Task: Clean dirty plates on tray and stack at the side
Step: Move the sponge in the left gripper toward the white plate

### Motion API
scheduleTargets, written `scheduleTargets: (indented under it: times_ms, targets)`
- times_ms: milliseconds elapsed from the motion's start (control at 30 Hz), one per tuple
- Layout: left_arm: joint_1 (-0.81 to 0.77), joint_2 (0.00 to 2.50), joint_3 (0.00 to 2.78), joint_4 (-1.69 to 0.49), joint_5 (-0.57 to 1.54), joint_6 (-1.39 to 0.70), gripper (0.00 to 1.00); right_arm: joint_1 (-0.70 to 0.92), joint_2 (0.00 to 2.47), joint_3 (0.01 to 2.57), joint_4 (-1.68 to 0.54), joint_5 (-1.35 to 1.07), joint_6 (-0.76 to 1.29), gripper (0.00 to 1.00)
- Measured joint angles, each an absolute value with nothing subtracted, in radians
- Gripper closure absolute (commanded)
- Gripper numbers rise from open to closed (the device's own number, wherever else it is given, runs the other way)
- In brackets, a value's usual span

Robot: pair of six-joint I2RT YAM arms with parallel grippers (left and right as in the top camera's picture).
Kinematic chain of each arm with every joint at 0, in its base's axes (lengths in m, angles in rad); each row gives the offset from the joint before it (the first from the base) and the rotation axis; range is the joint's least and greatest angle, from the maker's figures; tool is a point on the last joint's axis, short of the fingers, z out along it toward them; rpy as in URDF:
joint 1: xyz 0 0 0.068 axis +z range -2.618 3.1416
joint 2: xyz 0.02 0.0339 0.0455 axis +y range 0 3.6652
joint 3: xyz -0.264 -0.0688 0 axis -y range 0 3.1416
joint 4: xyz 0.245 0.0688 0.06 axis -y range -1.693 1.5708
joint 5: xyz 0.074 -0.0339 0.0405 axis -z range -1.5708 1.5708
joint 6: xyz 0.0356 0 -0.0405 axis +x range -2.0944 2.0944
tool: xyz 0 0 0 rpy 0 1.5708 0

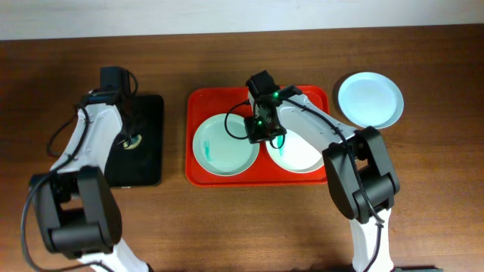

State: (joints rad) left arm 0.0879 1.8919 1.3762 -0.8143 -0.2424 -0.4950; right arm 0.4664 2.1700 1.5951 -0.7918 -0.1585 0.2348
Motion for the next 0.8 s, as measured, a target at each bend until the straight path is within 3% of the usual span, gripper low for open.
scheduleTargets:
  times_ms: [233, 367, 800]
  targets:
    - [0.108, 1.993, 1.376, -0.764, -0.209, -0.495, 1.00, 0.484, 2.170, 1.592, -0.739, -0.131, 0.237, 0.69]
    - [0.120, 2.019, 1.376, -0.752, -0.207, -0.495, 1.00, 0.485, 2.170, 1.591, -0.695, -0.118, 0.237, 0.94]
    - [0.122, 2.063, 1.392, -0.758, -0.217, -0.495, 1.00, 0.486, 2.170, 1.590, -0.703, -0.117, 0.240, 0.91]
